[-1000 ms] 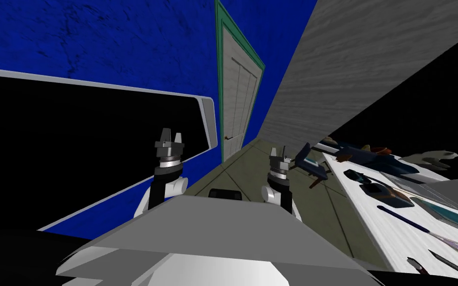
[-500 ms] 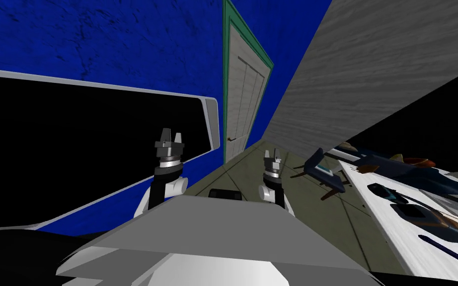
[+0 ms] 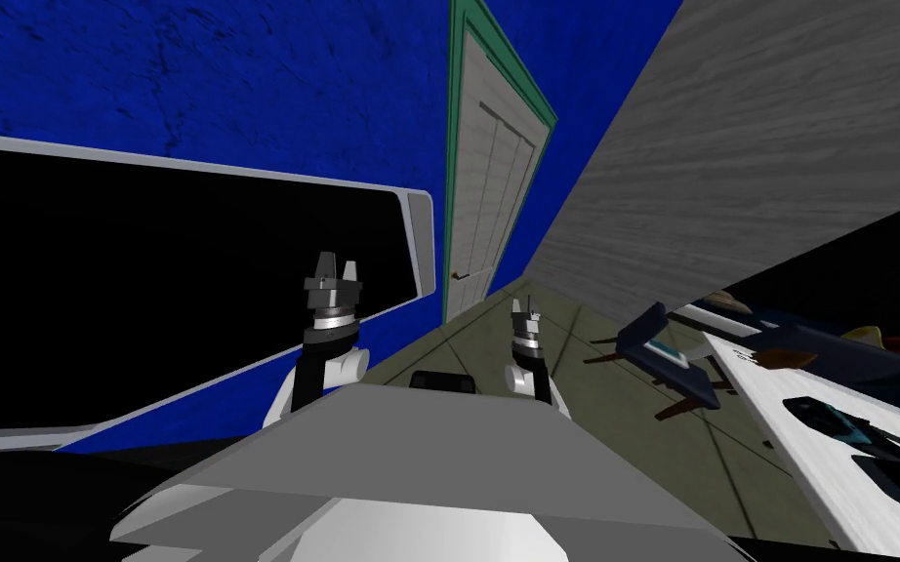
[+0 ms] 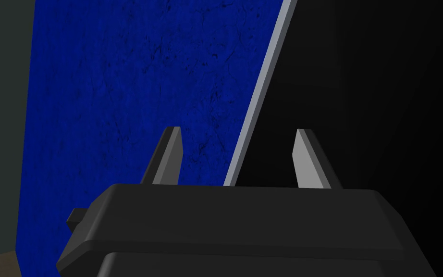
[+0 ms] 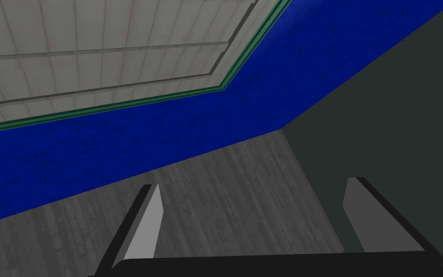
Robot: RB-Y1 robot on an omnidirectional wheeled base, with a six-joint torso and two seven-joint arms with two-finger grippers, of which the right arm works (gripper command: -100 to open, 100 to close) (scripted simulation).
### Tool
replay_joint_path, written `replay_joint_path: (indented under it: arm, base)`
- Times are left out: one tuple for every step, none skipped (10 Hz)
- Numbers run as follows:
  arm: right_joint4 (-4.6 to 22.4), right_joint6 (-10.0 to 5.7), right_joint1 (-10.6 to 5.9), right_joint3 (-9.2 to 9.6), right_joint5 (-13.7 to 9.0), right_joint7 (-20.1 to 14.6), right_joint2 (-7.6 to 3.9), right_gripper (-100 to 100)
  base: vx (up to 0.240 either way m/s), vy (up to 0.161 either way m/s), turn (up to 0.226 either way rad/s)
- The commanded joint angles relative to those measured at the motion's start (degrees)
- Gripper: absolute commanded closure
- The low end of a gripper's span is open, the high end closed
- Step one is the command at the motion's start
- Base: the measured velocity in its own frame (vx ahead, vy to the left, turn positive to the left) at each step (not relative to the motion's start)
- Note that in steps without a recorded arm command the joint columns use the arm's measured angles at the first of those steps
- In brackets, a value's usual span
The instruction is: Pull the door open
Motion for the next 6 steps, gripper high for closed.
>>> replay_joint_path:
  arm:
    - [1.8,-0.52,-0.55,0.07,-0.1,-0.4,-0.36,-100]
    - [3.8,-1.0,-1.16,0.44,-0.1,-1.1,-0.88,-100]
    - [5.6,-1.5,-1.79,0.83,-0.2,-1.7,-1.41,-100]
    - [7.4,-2.0,-2.44,1.22,-0.2,-2.4,-1.95,-100]
    - [8.2,-2.0,-2.44,1.22,-0.2,-2.4,-1.95,-100]
    - [10.4,-2.51,-3.09,1.62,-0.3,-3.0,-2.49,-100]
  base:
    - [0.042,-0.013,0.059]
    - [0.043,-0.02,0.108]
    - [0.065,-0.025,0.218]
    - [0.084,-0.039,0.156]
    - [0.064,-0.027,0.047]
    - [0.05,-0.019,0.127]
